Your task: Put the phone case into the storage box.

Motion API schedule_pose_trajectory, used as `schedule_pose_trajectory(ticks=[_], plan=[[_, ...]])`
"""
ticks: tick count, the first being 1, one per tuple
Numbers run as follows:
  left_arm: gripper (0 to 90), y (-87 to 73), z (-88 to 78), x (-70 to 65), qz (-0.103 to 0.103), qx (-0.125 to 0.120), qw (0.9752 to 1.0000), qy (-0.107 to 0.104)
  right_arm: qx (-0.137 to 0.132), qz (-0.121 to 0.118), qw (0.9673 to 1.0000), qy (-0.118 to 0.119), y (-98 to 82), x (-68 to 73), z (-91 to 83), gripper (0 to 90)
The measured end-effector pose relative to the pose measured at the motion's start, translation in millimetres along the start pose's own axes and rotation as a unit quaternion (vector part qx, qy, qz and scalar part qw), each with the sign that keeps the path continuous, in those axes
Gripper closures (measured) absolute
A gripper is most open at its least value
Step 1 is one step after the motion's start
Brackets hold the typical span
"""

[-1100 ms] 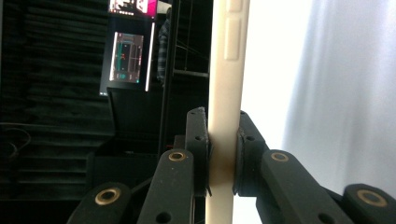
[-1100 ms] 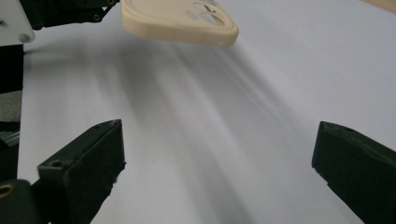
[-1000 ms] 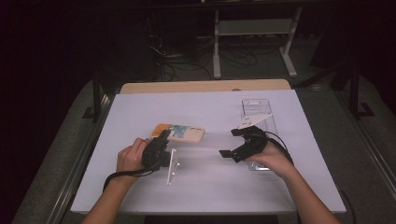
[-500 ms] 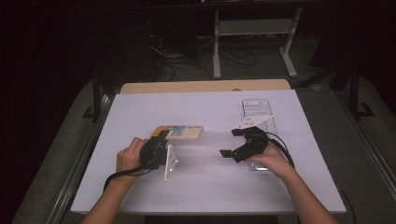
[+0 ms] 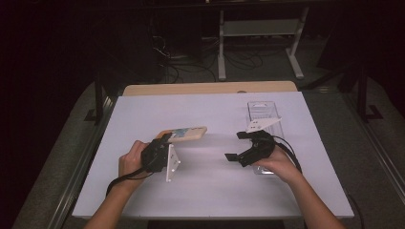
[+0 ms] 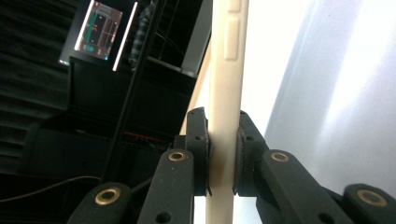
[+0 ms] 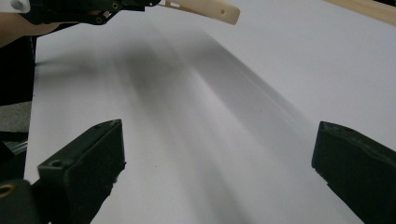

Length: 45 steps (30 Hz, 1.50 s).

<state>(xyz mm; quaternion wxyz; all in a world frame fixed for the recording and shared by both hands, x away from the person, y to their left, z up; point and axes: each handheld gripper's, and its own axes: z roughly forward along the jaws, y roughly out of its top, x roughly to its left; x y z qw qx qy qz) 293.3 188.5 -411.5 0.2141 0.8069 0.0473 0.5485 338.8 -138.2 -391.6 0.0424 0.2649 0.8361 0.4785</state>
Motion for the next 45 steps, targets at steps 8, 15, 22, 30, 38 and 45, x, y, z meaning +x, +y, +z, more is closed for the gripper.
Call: schedule_pose_trajectory(ticks=[8, 15, 22, 30, 38, 45], plan=[[79.3, -3.3, -0.1, 7.8, -0.030, 0.008, 0.9994, -0.013, 0.002, 0.000, 1.0000, 0.001, 0.2, 0.1, 0.4, 2.1], [79.3, -5.7, 1.0, 12.6, -0.059, 0.014, 0.9977, -0.032, 0.003, 0.000, 1.0000, 0.002, 0.3, 0.1, 0.6, 2.1], [79.3, -6.2, 2.6, 18.8, -0.112, 0.012, 0.9925, -0.047, 0.002, -0.001, 1.0000, 0.005, 0.4, -0.1, 1.0, 2.2], [79.3, -8.2, 6.3, 22.4, -0.171, 0.019, 0.9824, -0.071, 0.003, 0.002, 1.0000, 0.007, 0.5, -0.2, 1.0, 2.3], [79.3, -11.2, 8.0, 26.8, -0.228, 0.016, 0.9694, -0.088, 0.002, -0.001, 1.0000, 0.008, 0.4, -0.4, 1.0, 3.2], [79.3, -14.9, 9.6, 31.1, -0.265, 0.012, 0.9588, -0.101, 0.002, -0.001, 1.0000, 0.009, 0.5, -0.2, 1.3, 3.2]])
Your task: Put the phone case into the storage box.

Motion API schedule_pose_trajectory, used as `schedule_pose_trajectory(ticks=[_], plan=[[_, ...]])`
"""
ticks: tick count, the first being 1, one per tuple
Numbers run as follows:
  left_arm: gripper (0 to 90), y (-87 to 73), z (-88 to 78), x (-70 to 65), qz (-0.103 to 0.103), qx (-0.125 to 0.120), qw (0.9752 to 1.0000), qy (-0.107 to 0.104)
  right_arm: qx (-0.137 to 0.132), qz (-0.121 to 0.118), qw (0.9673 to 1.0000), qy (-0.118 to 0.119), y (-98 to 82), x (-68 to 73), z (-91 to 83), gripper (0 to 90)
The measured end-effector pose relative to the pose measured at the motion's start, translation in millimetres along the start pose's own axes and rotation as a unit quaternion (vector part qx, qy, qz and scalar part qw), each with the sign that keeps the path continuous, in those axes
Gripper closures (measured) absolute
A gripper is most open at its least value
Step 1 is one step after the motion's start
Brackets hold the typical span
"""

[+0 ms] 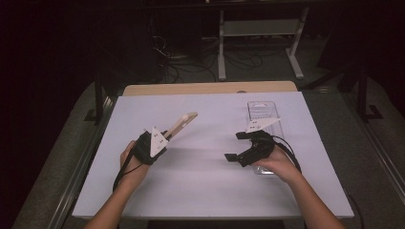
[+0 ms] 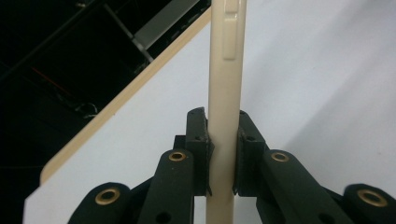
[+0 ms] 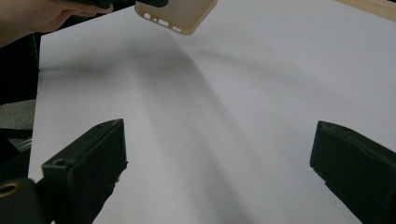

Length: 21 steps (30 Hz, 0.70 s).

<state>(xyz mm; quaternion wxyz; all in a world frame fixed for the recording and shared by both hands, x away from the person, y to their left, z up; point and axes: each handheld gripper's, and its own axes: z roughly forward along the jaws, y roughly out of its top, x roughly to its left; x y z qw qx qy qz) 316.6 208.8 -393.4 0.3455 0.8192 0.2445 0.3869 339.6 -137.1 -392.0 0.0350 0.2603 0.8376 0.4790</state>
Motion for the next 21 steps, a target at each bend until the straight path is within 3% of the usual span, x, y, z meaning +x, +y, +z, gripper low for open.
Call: schedule_pose_trajectory(ticks=[5, 15, 16, 19, 21], plan=[[79.2, -0.6, 0.3, 2.9, -0.030, 0.003, 0.9995, -0.014, 0.000, 0.001, 1.0000, 0.001, 0.1, -0.2, -0.2, 3.2], [79.2, -1.3, 0.4, 7.3, -0.066, 0.000, 0.9974, -0.030, 0.001, 0.000, 1.0000, 0.001, 0.1, -0.3, 0.0, 3.2], [79.2, -1.8, 1.1, 6.4, -0.081, -0.004, 0.9961, -0.035, 0.000, 0.001, 1.0000, 0.001, 0.1, -0.3, 0.1, 3.3], [79.2, -2.5, 1.2, 9.0, -0.090, -0.004, 0.9951, -0.041, 0.000, 0.003, 1.0000, 0.002, 0.1, -0.3, 0.0, 3.3], [79.2, -2.9, 1.8, 9.4, -0.113, -0.010, 0.9924, -0.047, 0.000, 0.003, 1.0000, 0.002, 0.1, -0.4, -0.1, 3.3]])
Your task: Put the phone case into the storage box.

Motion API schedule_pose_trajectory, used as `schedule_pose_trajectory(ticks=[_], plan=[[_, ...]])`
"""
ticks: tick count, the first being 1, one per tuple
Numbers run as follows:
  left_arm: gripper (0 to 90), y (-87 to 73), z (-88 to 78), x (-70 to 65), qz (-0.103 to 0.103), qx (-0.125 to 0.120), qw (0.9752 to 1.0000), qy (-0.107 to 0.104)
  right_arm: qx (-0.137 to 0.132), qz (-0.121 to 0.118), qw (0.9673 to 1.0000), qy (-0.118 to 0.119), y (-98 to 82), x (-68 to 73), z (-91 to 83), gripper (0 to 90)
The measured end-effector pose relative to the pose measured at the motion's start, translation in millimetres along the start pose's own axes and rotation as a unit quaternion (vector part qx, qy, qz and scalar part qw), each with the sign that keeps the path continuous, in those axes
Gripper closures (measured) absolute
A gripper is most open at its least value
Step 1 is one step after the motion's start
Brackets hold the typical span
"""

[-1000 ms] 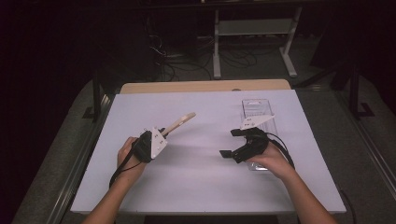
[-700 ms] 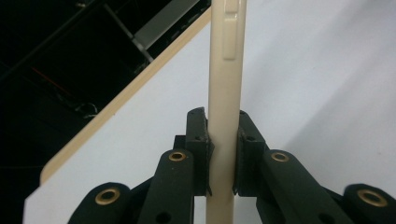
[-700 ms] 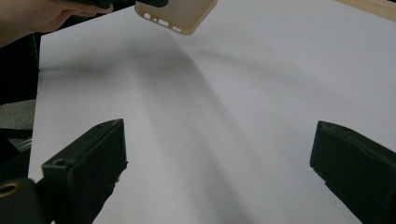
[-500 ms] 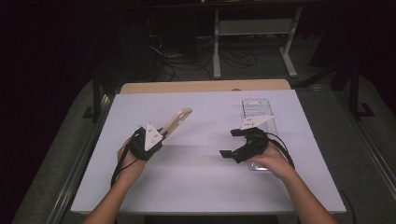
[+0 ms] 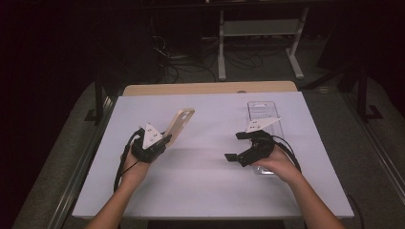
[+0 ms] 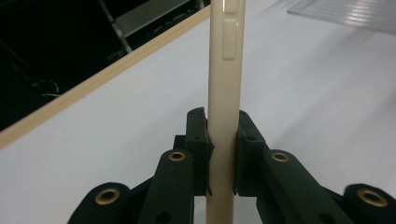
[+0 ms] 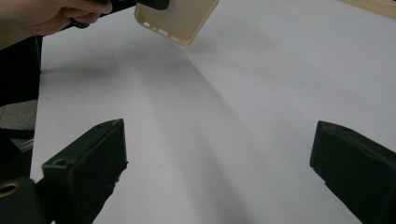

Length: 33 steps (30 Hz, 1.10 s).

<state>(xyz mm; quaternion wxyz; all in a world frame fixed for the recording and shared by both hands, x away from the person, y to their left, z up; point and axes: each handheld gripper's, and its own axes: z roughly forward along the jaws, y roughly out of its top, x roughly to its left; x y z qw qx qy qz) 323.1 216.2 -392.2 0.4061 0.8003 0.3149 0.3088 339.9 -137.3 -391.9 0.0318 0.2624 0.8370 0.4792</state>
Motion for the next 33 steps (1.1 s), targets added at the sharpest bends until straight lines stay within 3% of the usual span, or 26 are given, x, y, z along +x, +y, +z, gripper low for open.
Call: schedule_pose_trajectory(ticks=[6, 9, 15, 33], plan=[[79.1, -0.6, -1.4, 4.9, -0.045, -0.008, 0.9989, -0.011, -0.001, 0.004, 1.0000, 0.001, 0.1, -1.0, -0.3, 2.7], [79.1, -0.8, -1.9, 6.1, -0.049, -0.009, 0.9987, -0.012, -0.001, 0.010, 0.9999, 0.003, 0.4, -2.6, -0.1, 2.1], [79.1, -0.6, -2.1, 5.9, -0.049, -0.005, 0.9988, -0.004, -0.004, 0.026, 0.9996, -0.002, 1.9, -4.8, -0.1, 1.9], [79.0, -0.3, -4.1, 5.4, -0.051, -0.011, 0.9986, 0.001, 0.004, 0.038, 0.9993, -0.005, 25.0, 1.7, 6.7, 0.0]])
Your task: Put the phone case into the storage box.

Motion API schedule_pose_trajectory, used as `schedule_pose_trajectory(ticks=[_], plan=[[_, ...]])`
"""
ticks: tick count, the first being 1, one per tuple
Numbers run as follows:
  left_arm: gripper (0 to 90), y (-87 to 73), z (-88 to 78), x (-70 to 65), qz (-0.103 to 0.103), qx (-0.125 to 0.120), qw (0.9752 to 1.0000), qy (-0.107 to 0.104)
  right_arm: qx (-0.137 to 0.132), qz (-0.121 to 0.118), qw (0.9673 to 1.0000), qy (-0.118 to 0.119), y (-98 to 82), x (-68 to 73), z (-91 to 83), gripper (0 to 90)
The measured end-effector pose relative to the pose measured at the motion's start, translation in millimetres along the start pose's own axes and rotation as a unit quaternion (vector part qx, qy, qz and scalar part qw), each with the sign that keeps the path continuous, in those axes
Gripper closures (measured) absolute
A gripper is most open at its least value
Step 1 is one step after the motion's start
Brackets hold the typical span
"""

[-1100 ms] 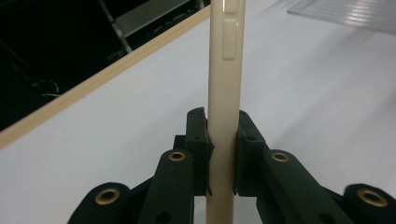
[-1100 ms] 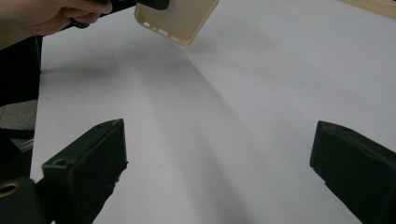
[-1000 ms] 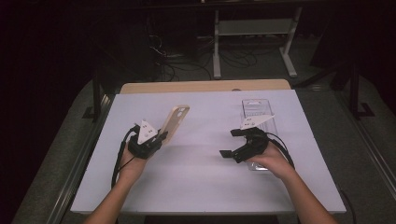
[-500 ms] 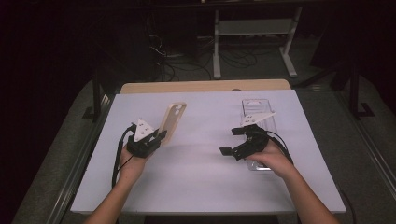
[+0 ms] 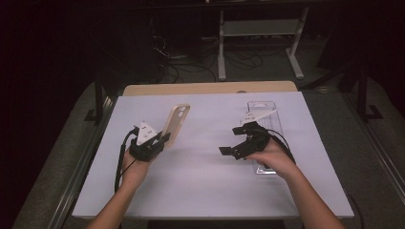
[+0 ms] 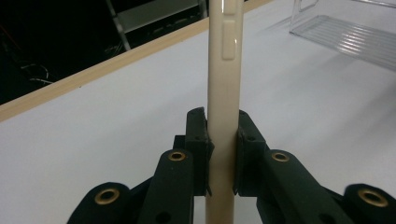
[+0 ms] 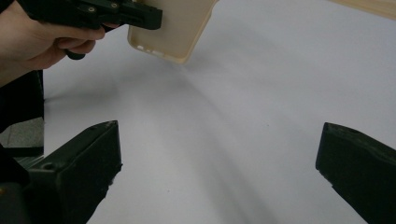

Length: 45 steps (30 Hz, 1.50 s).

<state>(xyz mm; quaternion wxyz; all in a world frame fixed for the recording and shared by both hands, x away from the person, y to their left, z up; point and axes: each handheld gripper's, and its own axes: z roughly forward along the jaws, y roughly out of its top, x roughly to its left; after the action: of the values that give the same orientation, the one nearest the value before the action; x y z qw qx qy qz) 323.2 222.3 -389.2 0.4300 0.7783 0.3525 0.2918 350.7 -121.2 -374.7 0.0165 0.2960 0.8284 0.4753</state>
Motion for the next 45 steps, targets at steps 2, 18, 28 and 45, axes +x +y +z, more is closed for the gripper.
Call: schedule_pose_trajectory(ticks=[2, 18, 28, 45], plan=[[79.0, -0.6, 0.1, -0.3, -0.010, 0.000, 1.0000, 0.000, 0.003, 0.002, 1.0000, 0.002, 2.9, 0.8, 3.1, 0.0], [79.0, -1.0, -0.5, -0.2, -0.016, 0.002, 0.9999, 0.007, 0.021, 0.004, 0.9997, 0.007, 24.2, 4.1, 38.1, 0.0], [79.0, -0.9, 0.7, -1.6, -0.020, 0.001, 0.9998, 0.007, 0.021, 0.031, 0.9991, 0.018, 32.0, -2.8, 53.2, 0.0], [79.0, 0.5, 5.2, -10.4, -0.034, -0.002, 0.9994, -0.007, 0.000, 0.052, 0.9984, 0.023, 29.5, -5.0, 66.0, 0.0]])
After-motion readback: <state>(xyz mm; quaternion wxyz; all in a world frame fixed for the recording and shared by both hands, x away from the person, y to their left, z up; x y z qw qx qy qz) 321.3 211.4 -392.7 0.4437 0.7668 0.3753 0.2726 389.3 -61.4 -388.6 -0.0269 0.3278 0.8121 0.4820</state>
